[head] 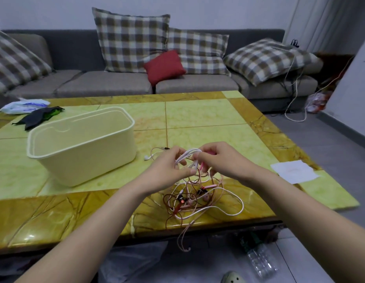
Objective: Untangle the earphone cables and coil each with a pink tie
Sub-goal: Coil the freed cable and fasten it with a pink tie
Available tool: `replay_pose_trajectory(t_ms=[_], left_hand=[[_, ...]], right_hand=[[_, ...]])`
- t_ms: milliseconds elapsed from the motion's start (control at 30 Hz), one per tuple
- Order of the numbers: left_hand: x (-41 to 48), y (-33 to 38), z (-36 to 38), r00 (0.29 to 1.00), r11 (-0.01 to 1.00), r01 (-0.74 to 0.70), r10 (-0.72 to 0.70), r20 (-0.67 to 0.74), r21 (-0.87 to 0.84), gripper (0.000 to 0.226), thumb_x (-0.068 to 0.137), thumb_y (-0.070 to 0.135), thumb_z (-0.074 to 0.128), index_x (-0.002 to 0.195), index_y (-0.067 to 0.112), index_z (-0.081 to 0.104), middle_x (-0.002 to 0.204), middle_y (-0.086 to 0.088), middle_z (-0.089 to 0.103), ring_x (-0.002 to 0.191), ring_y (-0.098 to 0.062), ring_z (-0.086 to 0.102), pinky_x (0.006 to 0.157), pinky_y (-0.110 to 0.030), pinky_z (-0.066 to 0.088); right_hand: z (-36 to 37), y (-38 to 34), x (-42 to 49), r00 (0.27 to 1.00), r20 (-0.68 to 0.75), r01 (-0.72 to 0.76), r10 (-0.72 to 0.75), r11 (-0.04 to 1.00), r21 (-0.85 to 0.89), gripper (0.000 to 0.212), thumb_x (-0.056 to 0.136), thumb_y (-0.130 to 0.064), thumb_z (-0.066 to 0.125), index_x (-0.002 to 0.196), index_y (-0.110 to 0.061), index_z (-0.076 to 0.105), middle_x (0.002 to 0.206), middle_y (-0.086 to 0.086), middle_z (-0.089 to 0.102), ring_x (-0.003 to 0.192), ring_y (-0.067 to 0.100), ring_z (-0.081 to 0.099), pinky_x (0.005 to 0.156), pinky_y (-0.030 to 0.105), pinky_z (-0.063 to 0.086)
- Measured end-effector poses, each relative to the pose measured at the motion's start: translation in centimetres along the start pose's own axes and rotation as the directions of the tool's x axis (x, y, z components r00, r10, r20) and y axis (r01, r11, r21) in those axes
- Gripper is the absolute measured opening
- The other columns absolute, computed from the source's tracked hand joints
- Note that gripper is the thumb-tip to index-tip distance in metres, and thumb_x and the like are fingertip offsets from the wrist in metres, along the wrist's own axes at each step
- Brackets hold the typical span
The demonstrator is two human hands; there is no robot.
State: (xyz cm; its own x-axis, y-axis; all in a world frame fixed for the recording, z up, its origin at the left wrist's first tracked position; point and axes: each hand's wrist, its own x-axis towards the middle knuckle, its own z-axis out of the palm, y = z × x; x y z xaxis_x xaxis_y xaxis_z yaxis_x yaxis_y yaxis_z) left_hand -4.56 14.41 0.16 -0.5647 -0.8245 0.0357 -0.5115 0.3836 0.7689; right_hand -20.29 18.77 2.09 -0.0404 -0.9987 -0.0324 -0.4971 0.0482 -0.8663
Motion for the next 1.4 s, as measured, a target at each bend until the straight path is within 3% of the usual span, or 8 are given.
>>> replay_pose_trajectory(t_ms=[167,300,433,600,900,1033,1267,1400], left_hand=[[0.0,0.0,1.6,0.999,0.998,-0.035,0.036,-0.024,0.044,0.03,0.083,0.026,0.068,0.111,0.017,0.059,0.071,0.014,0.047,0.055,0.0,0.04,0.052,-0.017,0.03],[-0.3,0.0,2.0,0.997,0.999,-0.026,0.028,0.066,-0.018,0.013,0.092,0.02,0.055,0.096,0.011,0.064,0.08,0.0,0.06,0.069,-0.008,0.049,0.063,-0.023,0.036],[-0.5,-0.1,2.3,0.992,1.0,0.006,-0.003,0.125,-0.028,0.019,0.098,0.023,0.047,0.087,0.013,0.058,0.063,0.004,0.042,0.056,-0.007,0.036,0.051,-0.022,0.028],[-0.9,-0.7,1.8,0.962,0.954,0.133,-0.06,0.265,-0.267,0.028,0.102,0.032,0.034,0.089,0.016,0.053,0.079,-0.003,0.041,0.065,-0.012,0.036,0.059,-0.025,0.031],[-0.8,-1.5,2.0,0.975,0.946,0.188,-0.147,0.165,-0.263,0.03,0.103,0.022,0.03,0.078,0.016,0.045,0.069,0.004,0.043,0.056,-0.009,0.034,0.051,-0.021,0.028],[-0.9,-2.3,2.0,0.961,0.876,0.275,-0.269,0.071,-0.396,0.029,0.103,0.021,0.028,0.084,0.013,0.048,0.072,0.001,0.048,0.048,-0.005,0.037,0.054,-0.025,0.029],[-0.8,-0.9,2.9,0.971,0.851,0.227,-0.238,0.037,-0.474,0.029,0.104,0.017,0.027,0.084,0.011,0.047,0.068,0.002,0.044,0.047,-0.003,0.036,0.054,-0.018,0.034],[-0.7,0.0,3.6,0.975,0.875,0.209,-0.218,0.03,-0.436,0.028,0.103,0.016,0.028,0.081,0.013,0.044,0.066,0.002,0.036,0.056,-0.009,0.03,0.056,-0.023,0.032]], right_hand=[[0.4,0.4,0.1,0.997,-0.014,-0.066,0.07,0.984,0.165,0.02,0.094,-0.013,0.053,0.088,-0.003,0.069,0.059,0.002,0.056,0.052,0.007,0.052,0.047,0.014,0.042],[0.8,0.8,0.1,0.993,0.007,-0.112,0.114,0.959,0.26,0.02,0.094,-0.009,0.051,0.094,0.005,0.067,0.06,0.004,0.058,0.047,0.005,0.052,0.05,0.015,0.044],[1.0,1.3,-0.3,0.99,0.052,-0.137,0.128,0.947,0.29,0.021,0.095,-0.012,0.052,0.094,0.003,0.066,0.067,0.008,0.06,0.054,0.008,0.053,0.05,0.014,0.046],[0.8,0.9,-0.7,0.989,0.106,-0.127,0.101,0.953,0.275,0.02,0.097,-0.011,0.049,0.093,0.001,0.065,0.065,0.007,0.058,0.054,0.008,0.049,0.05,0.013,0.045],[0.3,0.5,-1.1,0.994,0.089,-0.078,0.066,0.988,0.131,0.019,0.095,-0.005,0.05,0.109,-0.002,0.063,0.066,0.003,0.055,0.046,-0.001,0.051,0.05,0.012,0.045],[-0.1,1.0,-1.3,1.0,-0.019,-0.017,0.019,0.997,0.076,0.033,0.094,-0.001,0.049,0.126,-0.011,0.045,0.079,0.006,0.064,0.053,0.003,0.055,0.053,0.014,0.048],[0.9,1.9,-1.4,1.0,-0.001,0.018,-0.018,0.999,-0.027,0.009,0.087,-0.007,0.064,0.083,-0.016,0.062,0.075,0.0,0.072,0.056,0.006,0.061,0.051,0.015,0.045],[1.6,2.0,-1.7,0.997,-0.066,0.042,-0.04,0.999,0.017,0.008,0.087,-0.01,0.064,0.083,-0.016,0.065,0.071,-0.001,0.069,0.052,0.002,0.058,0.047,0.013,0.041]])
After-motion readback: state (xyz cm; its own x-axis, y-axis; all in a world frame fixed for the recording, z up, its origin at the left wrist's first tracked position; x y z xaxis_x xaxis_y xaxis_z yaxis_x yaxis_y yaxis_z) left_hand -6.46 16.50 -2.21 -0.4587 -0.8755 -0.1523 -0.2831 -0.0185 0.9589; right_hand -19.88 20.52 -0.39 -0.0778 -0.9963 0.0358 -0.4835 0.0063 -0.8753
